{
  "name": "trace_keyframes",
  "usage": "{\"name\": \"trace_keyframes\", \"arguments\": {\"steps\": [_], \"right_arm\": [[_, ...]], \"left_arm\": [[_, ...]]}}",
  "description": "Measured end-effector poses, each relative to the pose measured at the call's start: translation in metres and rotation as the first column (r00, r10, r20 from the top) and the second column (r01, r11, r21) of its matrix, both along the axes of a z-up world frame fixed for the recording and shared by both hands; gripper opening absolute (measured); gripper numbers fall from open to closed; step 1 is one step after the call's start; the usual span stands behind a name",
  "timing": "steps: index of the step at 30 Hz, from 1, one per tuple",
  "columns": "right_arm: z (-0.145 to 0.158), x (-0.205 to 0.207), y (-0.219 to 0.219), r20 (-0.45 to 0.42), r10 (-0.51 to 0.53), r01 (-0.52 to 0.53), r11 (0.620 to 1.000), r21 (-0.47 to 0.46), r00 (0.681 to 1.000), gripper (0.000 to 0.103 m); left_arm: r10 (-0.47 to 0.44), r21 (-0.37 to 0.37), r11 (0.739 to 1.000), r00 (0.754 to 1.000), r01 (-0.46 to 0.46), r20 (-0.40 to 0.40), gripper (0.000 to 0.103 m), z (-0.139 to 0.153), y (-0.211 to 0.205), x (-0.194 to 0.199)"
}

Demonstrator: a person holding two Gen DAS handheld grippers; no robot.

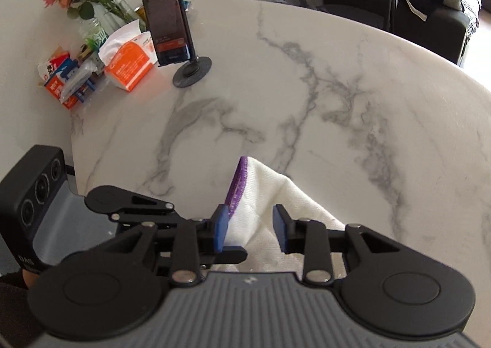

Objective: Fold towel

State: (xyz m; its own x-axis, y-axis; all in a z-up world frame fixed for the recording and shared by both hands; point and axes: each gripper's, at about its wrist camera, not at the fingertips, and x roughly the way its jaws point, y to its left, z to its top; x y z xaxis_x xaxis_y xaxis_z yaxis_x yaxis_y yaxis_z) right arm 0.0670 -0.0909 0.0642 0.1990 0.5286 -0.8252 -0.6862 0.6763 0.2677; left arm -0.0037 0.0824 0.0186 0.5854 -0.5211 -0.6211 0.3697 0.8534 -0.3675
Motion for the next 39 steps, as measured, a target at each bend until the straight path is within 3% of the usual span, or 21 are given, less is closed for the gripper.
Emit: {"name": "trace_keyframes", "arguments": {"steps": [5, 11, 14, 17, 24, 27, 32, 39], "right_arm": [[0.000, -0.004, -0.001, -0.082, -0.102, 0.100, 0.995, -0.029, 0.991, 0.040], [-0.004, -0.009, 0.000, -0.046, -0.134, 0.129, 0.988, -0.086, 0.990, 0.035], [-0.005, -0.013, -0.005, -0.026, -0.135, 0.132, 0.987, -0.096, 0.991, 0.009], [-0.005, -0.015, -0.012, -0.018, -0.143, 0.141, 0.986, -0.087, 0.990, 0.007], [-0.005, -0.018, -0.040, -0.010, -0.186, 0.185, 0.982, -0.049, 0.983, 0.007], [-0.005, -0.019, -0.053, -0.008, -0.206, 0.206, 0.978, -0.032, 0.978, 0.007], [-0.005, -0.021, -0.075, -0.006, -0.242, 0.242, 0.970, -0.005, 0.970, 0.007], [-0.007, -0.028, -0.103, -0.014, -0.278, 0.278, 0.961, 0.000, 0.960, 0.007]], "left_arm": [[-0.020, -0.008, 1.000, 1.000, 0.020, 0.025, 0.009, -0.001, -0.016, -0.002], [-0.068, -0.022, 0.997, 0.995, 0.070, 0.075, 0.012, 0.002, -0.031, -0.011], [-0.085, 0.006, 0.996, 0.992, 0.085, 0.089, 0.024, 0.004, -0.034, -0.017], [-0.107, 0.027, 0.994, 0.988, 0.104, 0.114, 0.054, 0.011, -0.032, -0.026], [-0.154, 0.108, 0.985, 0.972, 0.137, 0.175, 0.068, 0.021, -0.027, -0.045], [-0.178, 0.110, 0.981, 0.967, 0.160, 0.183, 0.070, 0.022, -0.023, -0.050], [-0.210, 0.033, 0.978, 0.965, 0.208, 0.158, 0.070, 0.021, -0.015, -0.050], [-0.236, 0.062, 0.972, 0.957, 0.228, 0.166, 0.071, 0.020, -0.020, -0.046]]}}
